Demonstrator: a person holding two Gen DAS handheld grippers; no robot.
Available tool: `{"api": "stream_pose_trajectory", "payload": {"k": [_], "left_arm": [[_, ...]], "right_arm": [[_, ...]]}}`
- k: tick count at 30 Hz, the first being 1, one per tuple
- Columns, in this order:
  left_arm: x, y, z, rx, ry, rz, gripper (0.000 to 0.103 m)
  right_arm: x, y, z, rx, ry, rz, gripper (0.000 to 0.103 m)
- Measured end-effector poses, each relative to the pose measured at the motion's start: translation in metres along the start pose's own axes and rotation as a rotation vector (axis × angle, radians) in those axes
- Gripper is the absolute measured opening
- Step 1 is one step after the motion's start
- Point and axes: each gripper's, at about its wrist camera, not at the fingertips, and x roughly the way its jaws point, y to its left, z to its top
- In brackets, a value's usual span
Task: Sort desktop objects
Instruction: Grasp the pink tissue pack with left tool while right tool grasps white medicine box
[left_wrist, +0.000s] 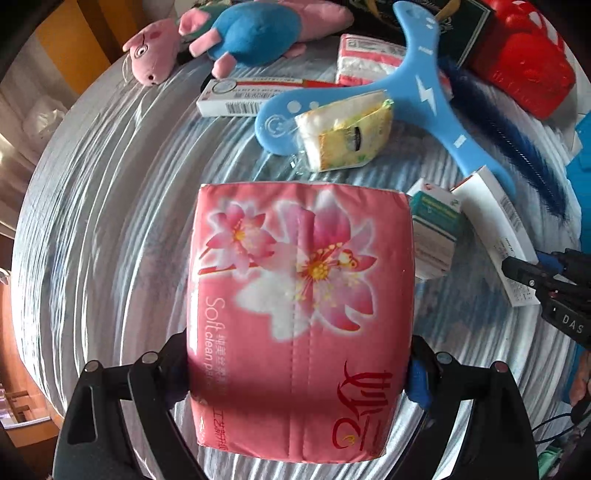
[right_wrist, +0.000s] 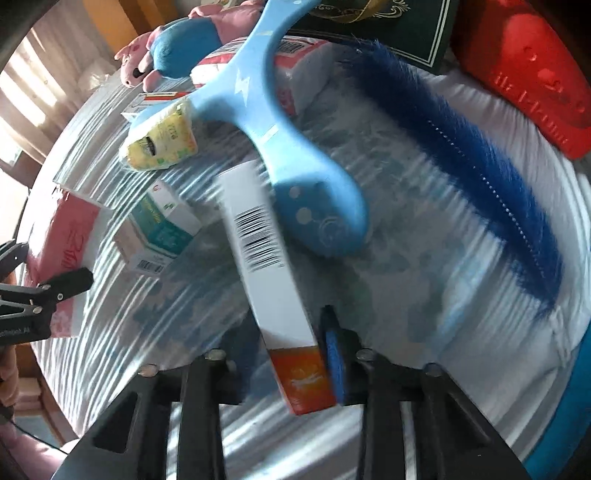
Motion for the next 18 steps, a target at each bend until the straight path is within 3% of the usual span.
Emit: {"api": "stream_pose_trajectory", "payload": {"k": [5, 8, 9, 13, 18], "left_arm": [[-0.027, 0.003, -0.014, 0.025, -0.06, -0.007, 0.09], [-0.059, -0.013, -0.037, 0.041, -0.107, -0.017, 0.09], [-0.058, 0.004, -0.05, 0.046, -0.119, -0.021, 0.09], [-0.091, -0.001, -0.066, 0.08, -0.186, -0.033, 0.09], [-0.109, -0.024, -0.079, 0.139, -0.251, -0.053, 0.09]], "right_arm": [[-0.027, 0.007, -0.018, 0.019, -0.048, 0.012, 0.023], [-0.05, 0.012, -0.032, 0.03, -0.087, -0.021, 0.023], [-0.057, 0.011, -0.035, 0.035, -0.097, -0.027, 0.023], [-0.099, 0.011, -0.057, 0.064, -0.177, -0.049, 0.023], [-0.139, 0.02, -0.082, 0.104, -0.264, -0.073, 0.023]]}}
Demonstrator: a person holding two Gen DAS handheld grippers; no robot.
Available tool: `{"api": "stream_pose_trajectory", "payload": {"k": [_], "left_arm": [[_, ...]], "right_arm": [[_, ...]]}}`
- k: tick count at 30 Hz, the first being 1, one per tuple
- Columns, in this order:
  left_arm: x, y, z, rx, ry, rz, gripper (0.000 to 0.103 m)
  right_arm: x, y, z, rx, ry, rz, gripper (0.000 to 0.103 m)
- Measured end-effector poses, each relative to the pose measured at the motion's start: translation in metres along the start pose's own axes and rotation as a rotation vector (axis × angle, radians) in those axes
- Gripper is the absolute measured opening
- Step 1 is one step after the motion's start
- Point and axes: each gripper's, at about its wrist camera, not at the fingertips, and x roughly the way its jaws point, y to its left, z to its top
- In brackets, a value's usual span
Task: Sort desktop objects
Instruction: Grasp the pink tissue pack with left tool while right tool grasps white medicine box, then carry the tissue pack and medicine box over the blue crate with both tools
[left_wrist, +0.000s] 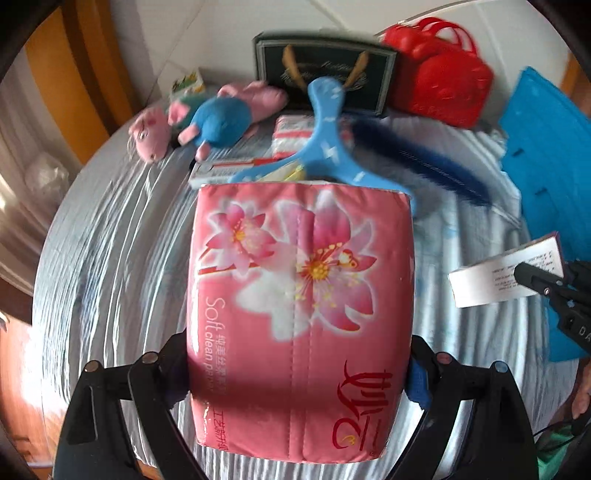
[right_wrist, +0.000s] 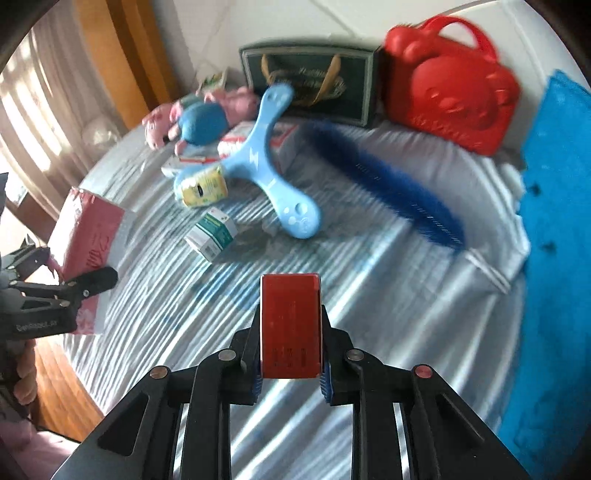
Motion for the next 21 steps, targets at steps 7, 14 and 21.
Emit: {"api": "stream_pose_trajectory", "payload": {"k": [7, 14, 21], "left_arm": [[-0.049, -0.051, 0.006, 0.098, -0.119, -0.074, 0.09], [-0.11, -0.122, 0.019, 0.196, -0.272, -0.154, 0.09], [-0.171, -0.198, 0.028, 0.291, -0.413, -0.235, 0.09]], "right_arm": [[-0.088, -0.012, -0.014, 0.054, -0.196, -0.057, 0.023], [-0.188, -0.038, -0.03, 0.104, -0.418, -0.158, 0.023], [-0.281, -0.071, -0.055, 0.163, -0.617, -0.287, 0.023]]}}
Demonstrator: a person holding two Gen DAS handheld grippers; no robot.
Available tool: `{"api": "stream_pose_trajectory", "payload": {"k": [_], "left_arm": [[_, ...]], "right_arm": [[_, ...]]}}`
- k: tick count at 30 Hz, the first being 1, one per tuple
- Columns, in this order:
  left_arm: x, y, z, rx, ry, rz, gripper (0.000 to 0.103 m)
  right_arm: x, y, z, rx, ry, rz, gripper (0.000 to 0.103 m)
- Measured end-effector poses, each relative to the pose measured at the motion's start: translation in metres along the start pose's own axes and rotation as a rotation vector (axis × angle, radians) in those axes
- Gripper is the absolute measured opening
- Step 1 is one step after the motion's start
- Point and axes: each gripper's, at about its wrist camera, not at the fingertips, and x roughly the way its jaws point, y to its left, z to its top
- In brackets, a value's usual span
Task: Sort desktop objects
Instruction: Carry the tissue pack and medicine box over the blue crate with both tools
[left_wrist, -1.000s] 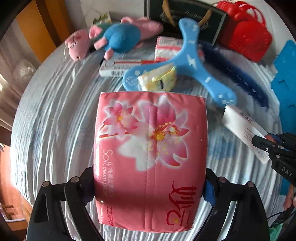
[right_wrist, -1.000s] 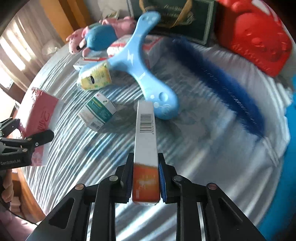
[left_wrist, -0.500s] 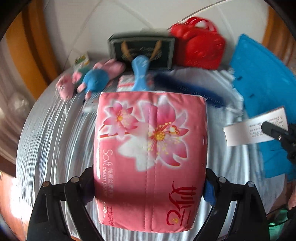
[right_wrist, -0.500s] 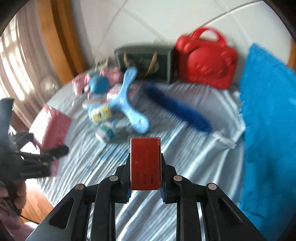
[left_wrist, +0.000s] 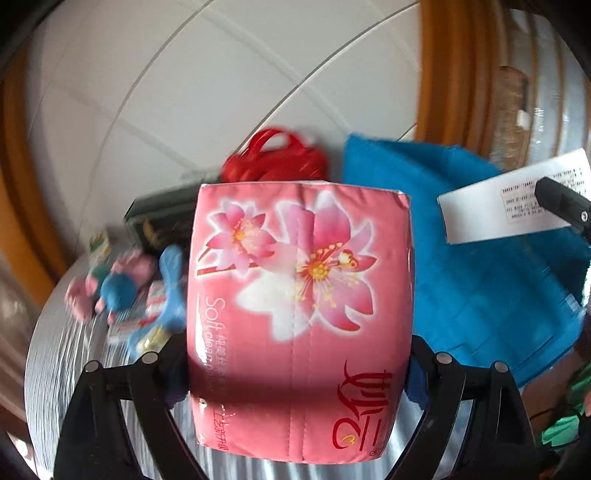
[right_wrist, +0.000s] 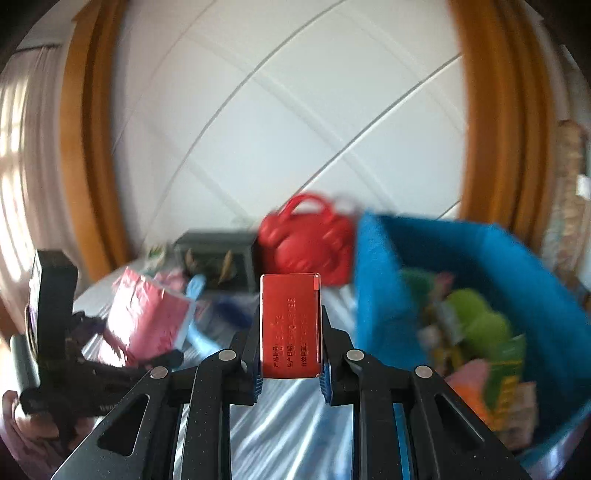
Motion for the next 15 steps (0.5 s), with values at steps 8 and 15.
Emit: {"api": "stream_pose_trajectory", "payload": {"k": [8, 15], "left_arm": [[-0.027, -0.098, 0.053, 0.099, -0.127, -0.084, 0.09], [-0.033, -0.196, 0.085, 0.182, -0.155, -0.193, 0.09]], "right_arm": [[-0.063, -0.08, 0.014, 0.067, -0.124, -0.182, 0.023], [-0.083, -0.158, 0.002, 0.117, -0.096, -0.332, 0.023]]}}
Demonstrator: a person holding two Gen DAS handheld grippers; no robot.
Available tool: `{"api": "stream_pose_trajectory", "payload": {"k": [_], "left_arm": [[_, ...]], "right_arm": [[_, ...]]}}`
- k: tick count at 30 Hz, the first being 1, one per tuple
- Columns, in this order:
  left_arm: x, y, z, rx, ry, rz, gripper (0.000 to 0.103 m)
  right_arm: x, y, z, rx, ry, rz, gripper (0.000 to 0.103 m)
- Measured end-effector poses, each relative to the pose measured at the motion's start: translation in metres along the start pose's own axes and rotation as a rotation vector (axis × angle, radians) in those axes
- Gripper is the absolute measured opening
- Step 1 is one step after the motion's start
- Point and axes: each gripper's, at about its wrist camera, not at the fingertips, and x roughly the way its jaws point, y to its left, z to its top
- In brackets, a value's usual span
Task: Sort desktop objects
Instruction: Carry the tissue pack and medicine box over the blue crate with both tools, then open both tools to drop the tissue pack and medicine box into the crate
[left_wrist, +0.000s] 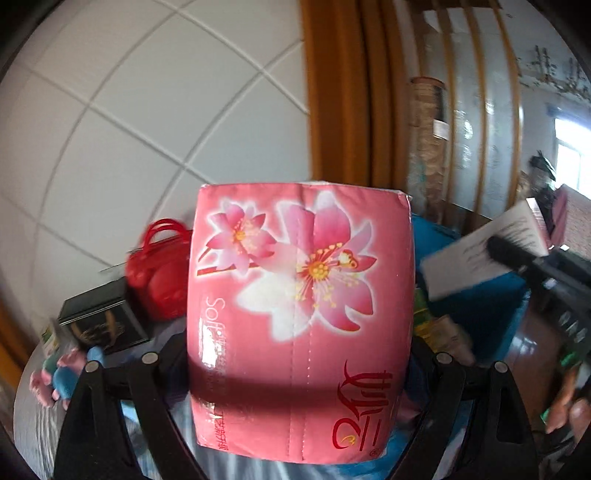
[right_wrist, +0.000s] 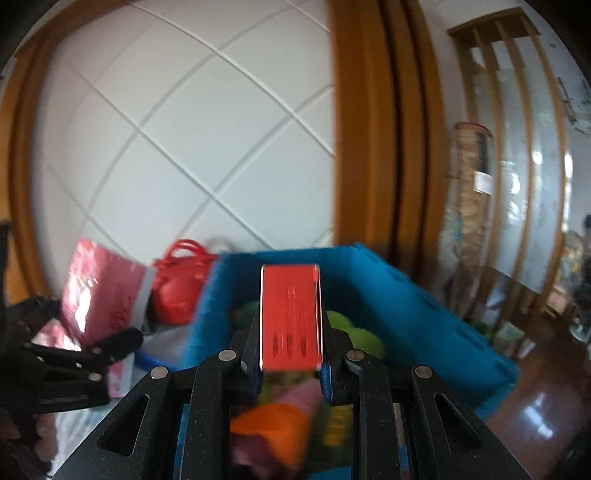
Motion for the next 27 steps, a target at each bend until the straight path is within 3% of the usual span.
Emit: {"api": "stream_pose_trajectory", "payload": {"k": [8, 15, 27], "left_arm": [[0.056, -0.066, 0.021, 0.027, 0.117, -0.065, 0.09], [0.081, -0.083, 0.014, 0.024, 0.169, -0.09, 0.09], [0.097, -0.093, 0.013, 0.041, 0.211, -0.067, 0.091]], "right_arm": [[0.038, -0.058, -0.026, 0.023, 0.128, -0.032, 0.023], [0.071, -0.081, -0.042, 0.017, 0.214, -0.026, 0.023], [0.111, -0.091, -0.066, 0.005, 0.336, -0.03, 0.024]]}}
